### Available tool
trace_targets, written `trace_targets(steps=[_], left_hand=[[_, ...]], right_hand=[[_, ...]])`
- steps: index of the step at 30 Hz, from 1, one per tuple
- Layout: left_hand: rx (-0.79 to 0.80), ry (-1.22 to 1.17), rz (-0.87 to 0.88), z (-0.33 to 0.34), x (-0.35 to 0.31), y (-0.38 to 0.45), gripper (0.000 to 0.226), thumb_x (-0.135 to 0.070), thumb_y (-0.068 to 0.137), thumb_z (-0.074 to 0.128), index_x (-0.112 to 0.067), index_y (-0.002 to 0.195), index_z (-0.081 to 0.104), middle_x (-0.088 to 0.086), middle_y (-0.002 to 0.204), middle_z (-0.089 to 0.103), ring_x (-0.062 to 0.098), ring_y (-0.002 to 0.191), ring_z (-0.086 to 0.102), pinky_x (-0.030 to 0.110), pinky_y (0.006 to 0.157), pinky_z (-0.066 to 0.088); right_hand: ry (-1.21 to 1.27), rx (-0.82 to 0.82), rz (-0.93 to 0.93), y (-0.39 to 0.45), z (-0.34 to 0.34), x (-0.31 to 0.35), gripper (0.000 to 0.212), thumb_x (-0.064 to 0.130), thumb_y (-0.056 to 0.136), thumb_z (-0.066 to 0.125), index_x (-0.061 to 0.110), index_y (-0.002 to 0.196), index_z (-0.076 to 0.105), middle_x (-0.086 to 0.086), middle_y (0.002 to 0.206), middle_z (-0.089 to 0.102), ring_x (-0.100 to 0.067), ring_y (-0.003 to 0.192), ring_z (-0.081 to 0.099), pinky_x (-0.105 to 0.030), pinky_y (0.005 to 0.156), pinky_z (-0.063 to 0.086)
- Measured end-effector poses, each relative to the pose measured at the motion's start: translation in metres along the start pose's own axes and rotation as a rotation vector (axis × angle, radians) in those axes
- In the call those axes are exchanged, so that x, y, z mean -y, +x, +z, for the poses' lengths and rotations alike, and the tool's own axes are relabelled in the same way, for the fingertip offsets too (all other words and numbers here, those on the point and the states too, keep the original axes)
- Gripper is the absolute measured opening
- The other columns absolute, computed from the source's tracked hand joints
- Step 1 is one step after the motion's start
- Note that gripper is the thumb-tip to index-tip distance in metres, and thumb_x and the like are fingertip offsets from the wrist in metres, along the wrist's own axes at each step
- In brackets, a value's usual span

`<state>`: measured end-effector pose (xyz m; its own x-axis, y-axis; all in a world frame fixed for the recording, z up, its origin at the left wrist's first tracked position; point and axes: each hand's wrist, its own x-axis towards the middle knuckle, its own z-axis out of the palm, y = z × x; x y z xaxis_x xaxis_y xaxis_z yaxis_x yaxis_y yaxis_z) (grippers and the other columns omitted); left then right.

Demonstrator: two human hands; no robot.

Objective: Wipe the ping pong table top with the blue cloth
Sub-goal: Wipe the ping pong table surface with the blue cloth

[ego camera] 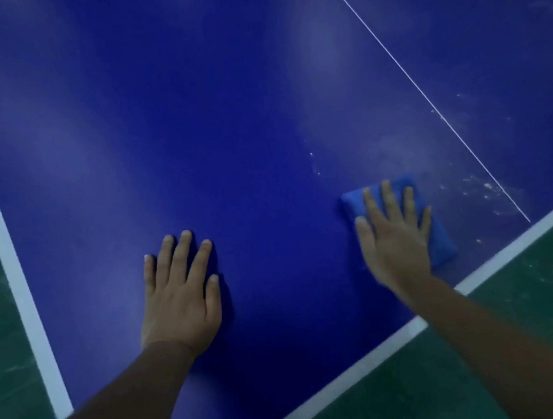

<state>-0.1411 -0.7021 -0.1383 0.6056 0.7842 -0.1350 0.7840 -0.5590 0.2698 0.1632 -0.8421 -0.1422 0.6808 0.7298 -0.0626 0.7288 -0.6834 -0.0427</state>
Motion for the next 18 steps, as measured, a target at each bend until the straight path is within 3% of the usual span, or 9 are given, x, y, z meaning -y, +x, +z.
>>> trace_targets(steps=[3, 5, 6, 8, 10, 12, 13, 16, 18], left_hand=[[-0.015, -0.027, -0.032, -0.001, 0.000, 0.001, 0.063, -0.039, 0.097, 0.025, -0.012, 0.153, 0.034, 0.010, 0.163, 0.022, 0.026, 0.153, 0.008, 0.051, 0.122, 0.001], [-0.022, -0.031, -0.027, -0.001, 0.000, 0.001, 0.063, -0.038, 0.096, 0.027, -0.011, 0.151, 0.037, 0.012, 0.161, 0.026, 0.028, 0.151, 0.013, 0.052, 0.121, 0.003], [-0.020, -0.022, -0.019, -0.001, 0.000, 0.002, 0.062, -0.038, 0.095, 0.028, -0.010, 0.150, 0.040, 0.012, 0.160, 0.028, 0.029, 0.151, 0.015, 0.052, 0.121, 0.003], [-0.003, 0.002, -0.010, 0.000, 0.000, 0.003, 0.062, -0.038, 0.095, 0.028, -0.011, 0.149, 0.042, 0.012, 0.160, 0.029, 0.029, 0.151, 0.016, 0.053, 0.121, 0.003], [0.011, 0.018, -0.013, 0.001, 0.001, 0.003, 0.062, -0.038, 0.096, 0.028, -0.011, 0.150, 0.041, 0.012, 0.160, 0.028, 0.029, 0.151, 0.014, 0.054, 0.121, 0.004], [0.020, 0.028, -0.012, 0.001, 0.002, 0.003, 0.062, -0.038, 0.095, 0.028, -0.011, 0.150, 0.041, 0.013, 0.160, 0.028, 0.030, 0.151, 0.015, 0.057, 0.120, 0.007], [0.020, 0.030, -0.009, 0.001, 0.001, 0.003, 0.062, -0.038, 0.095, 0.029, -0.011, 0.149, 0.042, 0.014, 0.160, 0.029, 0.031, 0.151, 0.016, 0.058, 0.119, 0.009], [0.010, 0.039, -0.007, 0.001, 0.001, 0.005, 0.062, -0.037, 0.093, 0.031, -0.009, 0.147, 0.046, 0.016, 0.158, 0.033, 0.034, 0.148, 0.021, 0.059, 0.118, 0.011], [0.000, 0.050, 0.006, 0.003, 0.001, 0.005, 0.062, -0.037, 0.093, 0.032, -0.008, 0.147, 0.045, 0.017, 0.157, 0.033, 0.035, 0.148, 0.021, 0.059, 0.118, 0.010]], right_hand=[[0.002, -0.013, -0.489, -0.032, 0.015, 0.058, 0.053, 0.048, 0.101, 0.031, 0.032, 0.151, 0.039, -0.003, 0.163, 0.029, -0.037, 0.151, 0.020, -0.067, 0.116, 0.016], [0.010, 0.037, -0.800, -0.010, 0.015, 0.091, 0.051, 0.051, 0.104, 0.030, 0.037, 0.152, 0.035, 0.002, 0.164, 0.026, -0.032, 0.153, 0.015, -0.062, 0.120, 0.008], [-0.010, 0.035, -0.862, 0.019, 0.013, 0.103, 0.051, 0.051, 0.103, 0.029, 0.038, 0.152, 0.035, 0.002, 0.164, 0.027, -0.031, 0.153, 0.017, -0.060, 0.120, 0.007], [-0.048, 0.005, -0.745, 0.087, 0.007, 0.111, 0.056, 0.053, 0.100, 0.023, 0.038, 0.153, 0.033, 0.002, 0.164, 0.026, -0.030, 0.152, 0.017, -0.059, 0.119, 0.008], [-0.047, 0.031, -0.457, 0.148, -0.003, 0.100, 0.057, 0.053, 0.102, 0.019, 0.039, 0.157, 0.022, 0.004, 0.167, 0.016, -0.029, 0.154, 0.007, -0.058, 0.120, 0.002], [-0.010, 0.020, -0.229, 0.155, -0.003, 0.104, 0.057, 0.052, 0.103, 0.019, 0.037, 0.158, 0.018, 0.004, 0.168, 0.010, -0.030, 0.154, 0.003, -0.061, 0.121, 0.001], [-0.019, -0.014, -0.237, 0.138, 0.001, 0.116, 0.057, 0.052, 0.102, 0.019, 0.036, 0.157, 0.021, 0.002, 0.167, 0.013, -0.032, 0.154, 0.006, -0.062, 0.120, 0.003], [0.015, 0.015, -0.672, 0.074, 0.015, 0.152, 0.056, 0.053, 0.101, 0.023, 0.036, 0.153, 0.033, 0.001, 0.164, 0.025, -0.033, 0.152, 0.015, -0.062, 0.119, 0.004], [-0.008, 0.043, -0.693, 0.100, 0.009, 0.143, 0.057, 0.055, 0.100, 0.020, 0.039, 0.154, 0.030, 0.004, 0.165, 0.023, -0.030, 0.153, 0.013, -0.060, 0.120, 0.003]])
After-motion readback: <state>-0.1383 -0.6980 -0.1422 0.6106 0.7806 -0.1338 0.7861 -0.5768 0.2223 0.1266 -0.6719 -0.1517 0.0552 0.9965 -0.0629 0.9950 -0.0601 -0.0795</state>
